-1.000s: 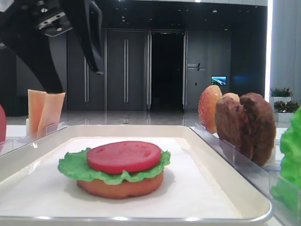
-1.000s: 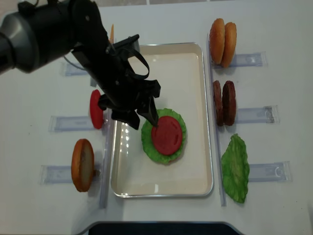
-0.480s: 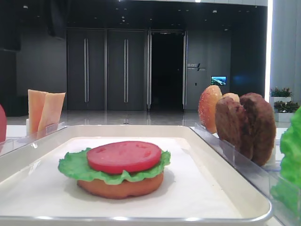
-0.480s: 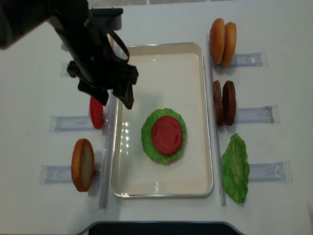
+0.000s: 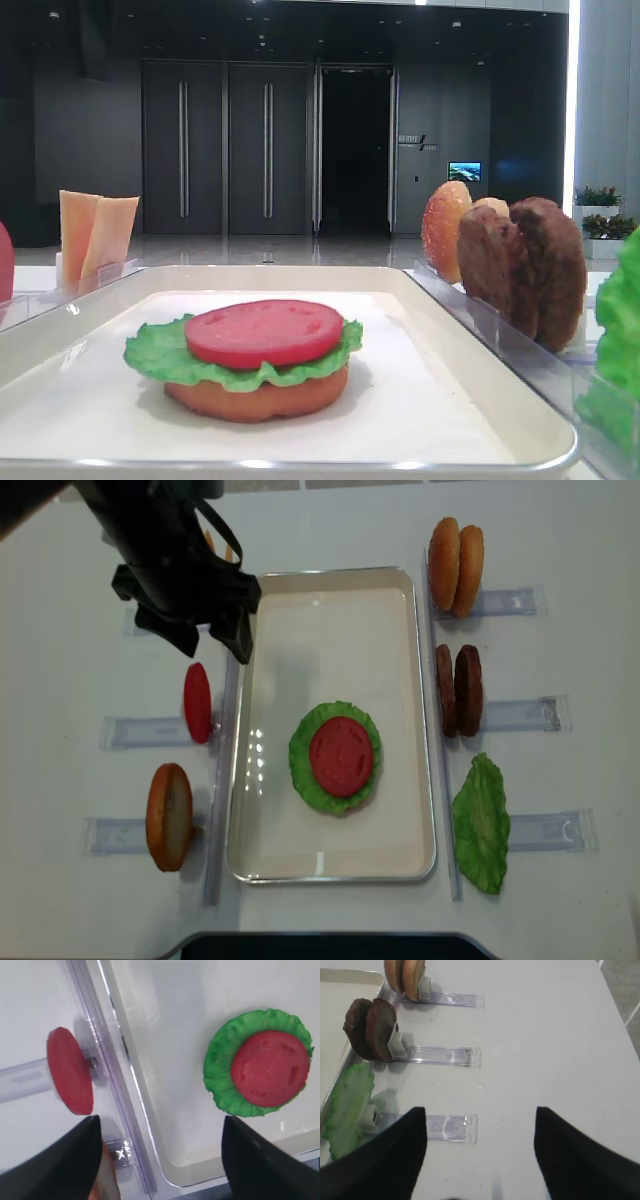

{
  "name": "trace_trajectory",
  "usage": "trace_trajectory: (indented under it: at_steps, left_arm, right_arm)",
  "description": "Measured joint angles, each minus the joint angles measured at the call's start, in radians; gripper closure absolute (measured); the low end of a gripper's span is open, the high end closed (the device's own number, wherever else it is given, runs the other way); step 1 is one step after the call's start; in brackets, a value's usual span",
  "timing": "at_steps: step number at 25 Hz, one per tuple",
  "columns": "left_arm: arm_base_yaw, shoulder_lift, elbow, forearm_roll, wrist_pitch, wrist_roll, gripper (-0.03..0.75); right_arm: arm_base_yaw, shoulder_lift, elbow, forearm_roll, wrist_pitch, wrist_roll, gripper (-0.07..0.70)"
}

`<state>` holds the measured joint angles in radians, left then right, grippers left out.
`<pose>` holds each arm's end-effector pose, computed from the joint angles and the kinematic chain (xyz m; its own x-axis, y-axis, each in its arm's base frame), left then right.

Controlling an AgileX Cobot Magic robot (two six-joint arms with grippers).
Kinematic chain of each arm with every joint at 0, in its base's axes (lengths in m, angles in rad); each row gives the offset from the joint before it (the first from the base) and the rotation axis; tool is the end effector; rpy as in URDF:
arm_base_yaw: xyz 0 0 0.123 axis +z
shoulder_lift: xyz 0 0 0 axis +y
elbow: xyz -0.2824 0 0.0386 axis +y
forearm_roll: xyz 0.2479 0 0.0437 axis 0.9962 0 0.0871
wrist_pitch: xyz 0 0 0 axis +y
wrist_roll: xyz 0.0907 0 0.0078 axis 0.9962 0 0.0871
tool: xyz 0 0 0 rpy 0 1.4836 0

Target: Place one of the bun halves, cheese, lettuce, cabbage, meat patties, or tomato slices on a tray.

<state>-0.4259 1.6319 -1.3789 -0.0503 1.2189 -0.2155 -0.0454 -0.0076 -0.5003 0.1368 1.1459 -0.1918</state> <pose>0.2928 -0.1375 0.2934 -0.9678 0.1860 -0.1697 0.2028 0.9753 -0.0879 -0.0097 0.0118 0.2711 -0.5069 -0.1108 -0.8549 -0.1304 0.9901 -0.0510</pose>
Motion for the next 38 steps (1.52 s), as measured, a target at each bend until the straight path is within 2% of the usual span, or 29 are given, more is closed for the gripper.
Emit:
trace_trajectory:
  at_steps: [6,13,24,28,32,38]
  left_arm:
    - [0.083,0.000,0.000,0.031,0.000,0.036,0.150]
    - [0.168,0.000,0.000,0.129,0.000,0.076,0.150]
    - [0.394,0.000,0.000,0.156,0.000,0.163,0.150]
    - [0.450,-0.001,0.000,0.156,0.000,0.191,0.150]
    - [0.474,-0.025,0.010,0.159,0.000,0.207,0.150]
    - [0.474,-0.148,0.107,0.182,0.001,0.215,0.150]
  right_arm:
    - [0.000,0.000,0.000,0.000,0.000,0.000,0.161]
    - [0.000,0.000,0.000,0.000,0.000,0.000,0.161]
    - [0.000,0.000,0.000,0.000,0.000,0.000,0.161]
    - [0.000,0.000,0.000,0.000,0.000,0.000,0.161]
    - [0.000,0.000,0.000,0.000,0.000,0.000,0.161]
    - [0.000,0.000,0.000,0.000,0.000,0.000,0.161]
